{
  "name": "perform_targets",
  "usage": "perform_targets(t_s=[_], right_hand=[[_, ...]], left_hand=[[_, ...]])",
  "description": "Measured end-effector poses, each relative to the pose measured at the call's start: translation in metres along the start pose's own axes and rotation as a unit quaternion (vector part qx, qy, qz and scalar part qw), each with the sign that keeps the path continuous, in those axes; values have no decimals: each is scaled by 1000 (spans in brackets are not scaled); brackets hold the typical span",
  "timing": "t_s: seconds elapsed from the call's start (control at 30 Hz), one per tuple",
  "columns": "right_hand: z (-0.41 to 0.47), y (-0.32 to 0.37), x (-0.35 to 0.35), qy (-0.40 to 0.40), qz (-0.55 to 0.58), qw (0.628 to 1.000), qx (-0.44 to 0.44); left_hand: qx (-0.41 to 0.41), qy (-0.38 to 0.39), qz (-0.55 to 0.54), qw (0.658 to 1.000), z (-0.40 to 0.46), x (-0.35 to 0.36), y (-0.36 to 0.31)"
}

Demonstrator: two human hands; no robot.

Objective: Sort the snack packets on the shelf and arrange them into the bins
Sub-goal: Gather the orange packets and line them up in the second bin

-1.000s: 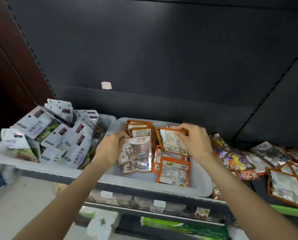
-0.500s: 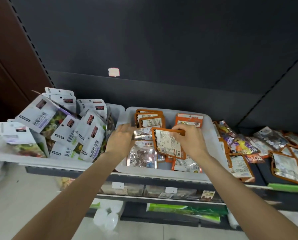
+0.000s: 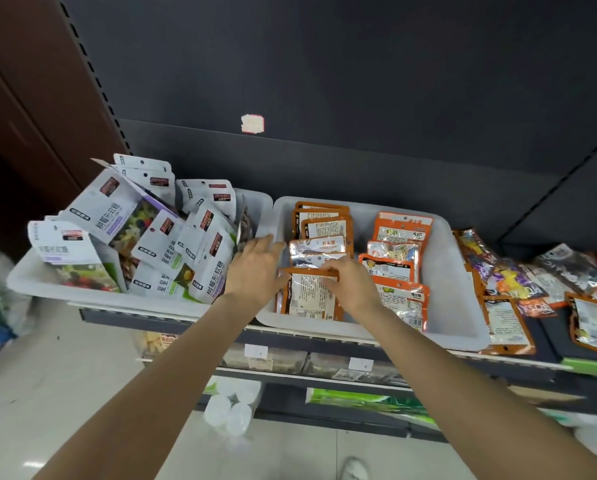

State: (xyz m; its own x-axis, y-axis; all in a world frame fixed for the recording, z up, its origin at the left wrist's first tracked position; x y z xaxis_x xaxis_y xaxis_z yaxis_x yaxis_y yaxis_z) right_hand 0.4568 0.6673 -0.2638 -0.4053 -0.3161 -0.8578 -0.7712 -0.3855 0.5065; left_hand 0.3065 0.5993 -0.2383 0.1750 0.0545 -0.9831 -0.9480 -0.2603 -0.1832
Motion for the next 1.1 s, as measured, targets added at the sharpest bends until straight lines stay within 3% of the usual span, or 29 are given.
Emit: perform_targets(t_s=[0.13,0.27,0.53,0.8,0.97,1.1], right_hand=[[-6,-2,-22,-32,-12,999,-29],[-26,-27,-62,-105,-4,994,-9],[-78,-145,-148,-221,1,974,55],[-105,-321,-201,-138,-23,976,166],[-99,-423,-232,-98,-42,977,184],[-81,-472,-241,-64,-37,981,181]], left_hand=[[-6,-55,-15,998,-1,-7,-11],[14,-70,-98,993,0,-13,-44],[92,-67,-198,973,13,-15,-184],[179,-3,-197,964,40,35,-369],[149,67,-138,977,68,97,-451],[117,129,-91,981,90,135,-475]])
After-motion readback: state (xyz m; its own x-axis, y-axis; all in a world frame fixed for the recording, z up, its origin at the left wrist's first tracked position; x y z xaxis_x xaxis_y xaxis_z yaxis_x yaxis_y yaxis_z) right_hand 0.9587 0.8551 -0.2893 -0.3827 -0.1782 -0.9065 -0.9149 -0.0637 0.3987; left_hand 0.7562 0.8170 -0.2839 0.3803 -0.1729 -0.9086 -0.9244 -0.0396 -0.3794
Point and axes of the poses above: each hand's wrist, its own z-axis towards the middle knuckle, its own x-axis out of the palm, y = z × x, the point moved 5 cm from there along z, towards the middle knuckle
